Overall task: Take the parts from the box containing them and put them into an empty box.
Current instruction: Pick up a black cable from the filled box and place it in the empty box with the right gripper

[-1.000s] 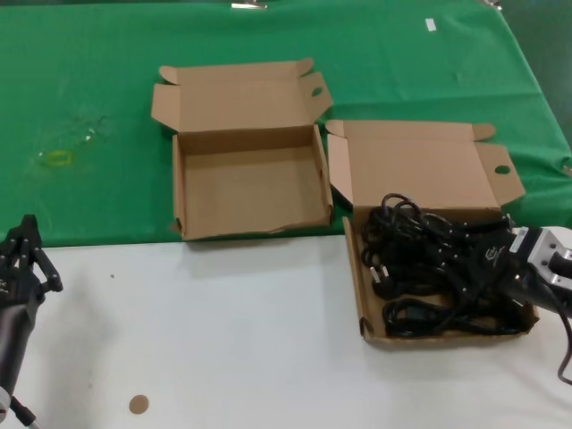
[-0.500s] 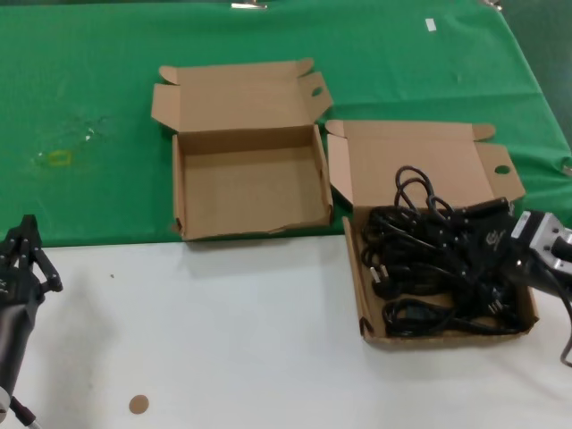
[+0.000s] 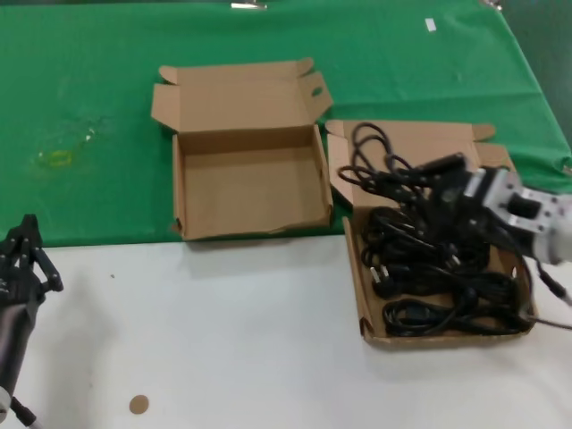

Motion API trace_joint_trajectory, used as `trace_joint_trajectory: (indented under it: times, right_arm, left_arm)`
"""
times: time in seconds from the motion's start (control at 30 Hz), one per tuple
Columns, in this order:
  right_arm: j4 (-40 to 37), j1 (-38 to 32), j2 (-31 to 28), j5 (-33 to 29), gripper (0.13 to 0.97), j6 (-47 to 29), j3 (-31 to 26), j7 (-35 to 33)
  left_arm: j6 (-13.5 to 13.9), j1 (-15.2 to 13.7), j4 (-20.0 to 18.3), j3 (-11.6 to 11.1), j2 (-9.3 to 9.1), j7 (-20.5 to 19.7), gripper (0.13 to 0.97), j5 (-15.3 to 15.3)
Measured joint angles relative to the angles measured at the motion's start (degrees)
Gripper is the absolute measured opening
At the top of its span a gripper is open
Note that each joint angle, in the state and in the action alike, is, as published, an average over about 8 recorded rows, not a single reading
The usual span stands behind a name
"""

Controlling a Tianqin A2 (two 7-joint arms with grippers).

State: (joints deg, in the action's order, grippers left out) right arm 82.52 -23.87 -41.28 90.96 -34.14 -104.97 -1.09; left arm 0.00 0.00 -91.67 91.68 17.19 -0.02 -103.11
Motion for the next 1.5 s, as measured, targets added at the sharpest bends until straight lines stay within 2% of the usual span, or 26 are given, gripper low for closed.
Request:
trace_joint_trajectory:
  times: [0.33, 0.77, 1.17, 1.5]
  right_arm:
    - [-5.1, -10.9, 7.9, -7.9, 0.166, -1.0, -6.5, 2.8]
    - [-17.7, -22.5, 20.3, -15.0, 0.166, -0.1, -12.2, 2.7]
    - [-30.5, -30.6, 29.1, -16.7, 0.166, 1.7, -14.3, -1.9]
    - [-39.3, -34.0, 32.8, -15.3, 0.165, 3.4, -14.2, -8.6]
  left_arm:
    - [0.0, 0.0, 0.0, 0.0, 0.00, 0.0, 0.144, 0.0]
    - [0.0, 0.0, 0.0, 0.0, 0.00, 0.0, 0.144, 0.0]
    - [0.0, 0.0, 0.0, 0.0, 0.00, 0.0, 0.144, 0.0]
    - [0.0, 0.0, 0.0, 0.0, 0.00, 0.0, 0.144, 0.0]
